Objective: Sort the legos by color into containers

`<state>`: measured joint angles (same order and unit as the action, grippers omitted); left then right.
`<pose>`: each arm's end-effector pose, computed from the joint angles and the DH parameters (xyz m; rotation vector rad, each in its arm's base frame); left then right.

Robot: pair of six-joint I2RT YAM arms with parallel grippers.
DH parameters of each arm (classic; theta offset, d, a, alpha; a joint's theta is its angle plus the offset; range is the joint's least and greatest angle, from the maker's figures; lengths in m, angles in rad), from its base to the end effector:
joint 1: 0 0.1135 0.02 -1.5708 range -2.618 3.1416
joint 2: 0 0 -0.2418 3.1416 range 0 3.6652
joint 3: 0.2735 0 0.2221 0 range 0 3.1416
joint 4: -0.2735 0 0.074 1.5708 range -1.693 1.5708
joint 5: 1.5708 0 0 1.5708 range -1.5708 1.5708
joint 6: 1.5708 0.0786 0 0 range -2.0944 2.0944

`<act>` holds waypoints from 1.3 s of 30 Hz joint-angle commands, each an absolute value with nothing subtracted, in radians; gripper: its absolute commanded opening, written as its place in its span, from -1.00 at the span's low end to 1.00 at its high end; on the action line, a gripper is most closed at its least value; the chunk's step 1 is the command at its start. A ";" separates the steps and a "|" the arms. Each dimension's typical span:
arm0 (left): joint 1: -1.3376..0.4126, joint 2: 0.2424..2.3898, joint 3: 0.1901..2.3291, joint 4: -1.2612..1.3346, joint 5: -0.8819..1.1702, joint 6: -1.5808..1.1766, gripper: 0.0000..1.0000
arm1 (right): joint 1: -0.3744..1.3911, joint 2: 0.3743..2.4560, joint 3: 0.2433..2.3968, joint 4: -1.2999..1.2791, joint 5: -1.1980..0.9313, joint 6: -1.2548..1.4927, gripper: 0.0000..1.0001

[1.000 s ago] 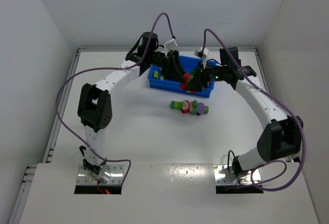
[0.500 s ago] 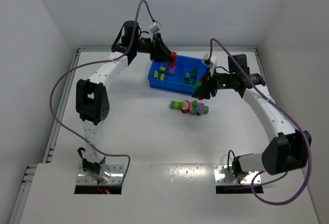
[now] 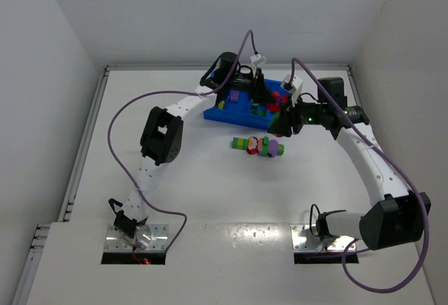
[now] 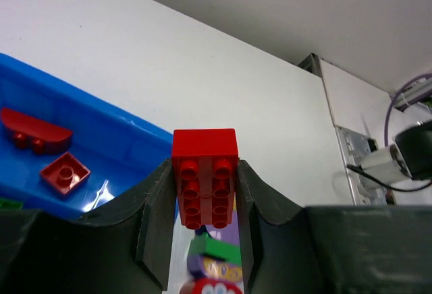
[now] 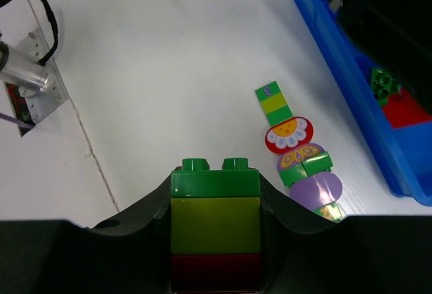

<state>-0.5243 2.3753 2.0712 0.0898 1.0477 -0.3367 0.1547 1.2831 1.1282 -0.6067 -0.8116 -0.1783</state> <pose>0.4220 -0.3227 0.2503 0.9819 1.6779 -1.5180 0.2527 0.0971 0.2832 -0.7537 2.0749 0.9218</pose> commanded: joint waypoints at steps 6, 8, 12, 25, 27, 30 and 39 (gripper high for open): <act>-0.546 2.534 2.264 0.189 0.870 -0.387 -0.73 | 0.124 1.239 1.158 -0.678 -0.770 -0.176 -0.88; -0.546 2.578 2.289 0.201 0.854 -0.387 -0.68 | 0.114 1.239 1.158 -0.701 -0.770 -0.187 -0.88; -0.555 2.623 2.309 0.212 0.845 -0.377 -0.50 | 0.094 1.239 1.167 -0.713 -0.770 -0.187 -0.88; -0.584 2.620 2.295 0.201 0.828 -0.368 0.82 | 0.054 1.316 1.149 -0.459 -0.801 0.206 -0.94; -0.584 2.583 2.234 0.210 0.819 -0.359 0.92 | 0.043 1.330 1.149 -0.387 -0.792 0.294 -0.96; -0.574 2.426 1.989 0.306 0.773 -0.347 0.97 | 0.023 1.356 1.137 -0.330 -0.764 0.458 -1.00; -0.570 1.884 1.387 0.364 0.448 -0.172 0.99 | -0.020 1.400 1.117 -0.204 -0.675 0.891 -1.00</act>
<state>-0.5652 2.0357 1.4448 0.3614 0.5941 -0.2855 -0.0124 1.3952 1.1221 -0.2878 -0.7193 0.6609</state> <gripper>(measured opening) 0.995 0.372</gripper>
